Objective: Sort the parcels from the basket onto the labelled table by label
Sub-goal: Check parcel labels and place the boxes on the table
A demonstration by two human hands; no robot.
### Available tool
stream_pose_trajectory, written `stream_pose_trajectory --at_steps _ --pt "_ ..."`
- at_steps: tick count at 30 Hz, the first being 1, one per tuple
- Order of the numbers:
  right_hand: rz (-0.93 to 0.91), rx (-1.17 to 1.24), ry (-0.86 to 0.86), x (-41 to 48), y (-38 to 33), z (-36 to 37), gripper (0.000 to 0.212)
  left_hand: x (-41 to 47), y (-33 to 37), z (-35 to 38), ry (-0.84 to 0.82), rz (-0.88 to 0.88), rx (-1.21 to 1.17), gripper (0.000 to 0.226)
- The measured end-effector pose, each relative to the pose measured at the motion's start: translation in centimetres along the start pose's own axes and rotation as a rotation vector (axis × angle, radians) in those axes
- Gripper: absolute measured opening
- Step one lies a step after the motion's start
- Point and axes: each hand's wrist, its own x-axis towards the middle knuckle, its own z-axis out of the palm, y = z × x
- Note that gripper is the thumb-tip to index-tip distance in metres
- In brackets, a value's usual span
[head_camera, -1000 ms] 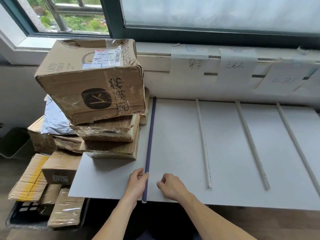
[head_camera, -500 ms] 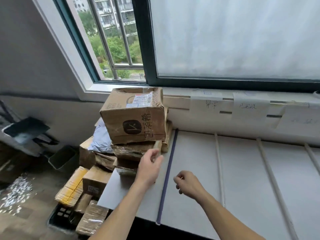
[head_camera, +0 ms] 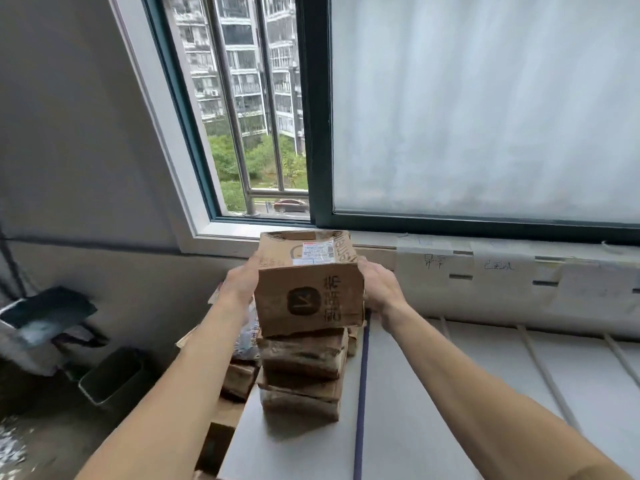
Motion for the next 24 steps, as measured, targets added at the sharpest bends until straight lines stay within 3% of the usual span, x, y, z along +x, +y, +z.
stream_pose_trajectory --at_steps 3,7,13,24 --pt "0.04 0.076 0.05 -0.7 -1.6 1.5 0.044 -0.4 0.6 0.2 -0.012 0.038 -0.033 0.045" --pt "-0.116 0.213 0.234 -3.0 -4.1 1.2 0.046 -2.7 3.0 0.1 0.02 0.24 -0.183 0.038" --pt "-0.374 0.213 0.437 -5.7 -6.9 0.4 0.029 -6.0 7.1 0.2 -0.028 0.485 -0.351 0.027" --pt "-0.459 0.29 0.56 -8.6 -7.1 -3.5 0.031 -8.2 6.6 3.0 -0.109 0.48 -0.368 0.024"
